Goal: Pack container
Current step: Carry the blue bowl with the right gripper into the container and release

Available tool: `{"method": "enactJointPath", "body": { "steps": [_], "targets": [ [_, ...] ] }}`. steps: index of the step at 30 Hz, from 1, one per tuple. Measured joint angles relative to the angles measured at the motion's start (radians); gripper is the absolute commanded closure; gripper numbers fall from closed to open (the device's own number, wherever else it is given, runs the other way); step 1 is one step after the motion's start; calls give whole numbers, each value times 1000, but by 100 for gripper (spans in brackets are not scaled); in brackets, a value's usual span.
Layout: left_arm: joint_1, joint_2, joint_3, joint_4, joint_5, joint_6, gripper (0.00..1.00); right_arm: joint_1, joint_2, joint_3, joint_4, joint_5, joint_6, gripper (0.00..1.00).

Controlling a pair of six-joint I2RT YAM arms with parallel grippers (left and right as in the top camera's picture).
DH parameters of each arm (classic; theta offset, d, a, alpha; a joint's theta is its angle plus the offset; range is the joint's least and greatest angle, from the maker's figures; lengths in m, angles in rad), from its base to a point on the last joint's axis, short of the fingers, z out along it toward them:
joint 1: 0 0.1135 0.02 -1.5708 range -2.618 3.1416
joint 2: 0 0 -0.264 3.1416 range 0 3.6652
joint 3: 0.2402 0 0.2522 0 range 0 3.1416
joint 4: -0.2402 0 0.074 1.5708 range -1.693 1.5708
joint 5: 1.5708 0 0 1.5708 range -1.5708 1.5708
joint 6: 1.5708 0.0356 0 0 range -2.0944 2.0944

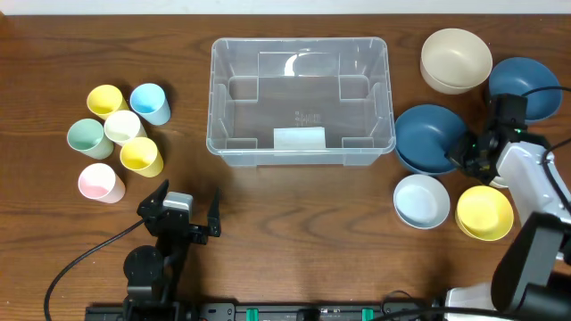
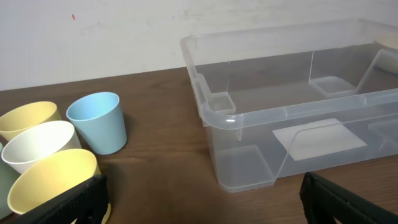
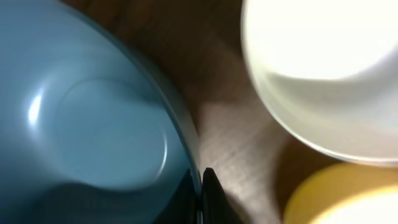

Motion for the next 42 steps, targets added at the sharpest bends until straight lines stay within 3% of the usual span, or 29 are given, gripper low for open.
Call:
{"method": "enactJointPath", "body": {
  "steps": [10, 14, 19, 29, 42],
  "targets": [
    [0, 0, 0, 0, 0, 0, 2, 0, -326, 186, -212, -3, -43, 99],
    [0, 0, 0, 0, 0, 0, 2, 1, -462, 206, -153, -85, -71, 99],
    [0, 0, 0, 0, 0, 0, 2, 57, -524, 211, 38, -251, -78, 99],
    [0, 0, 0, 0, 0, 0, 2, 375, -321, 215, 401, -336, -11, 98],
    [0, 0, 0, 0, 0, 0, 2, 419, 35, 215, 473, -245, -10, 99]
  ]
}}
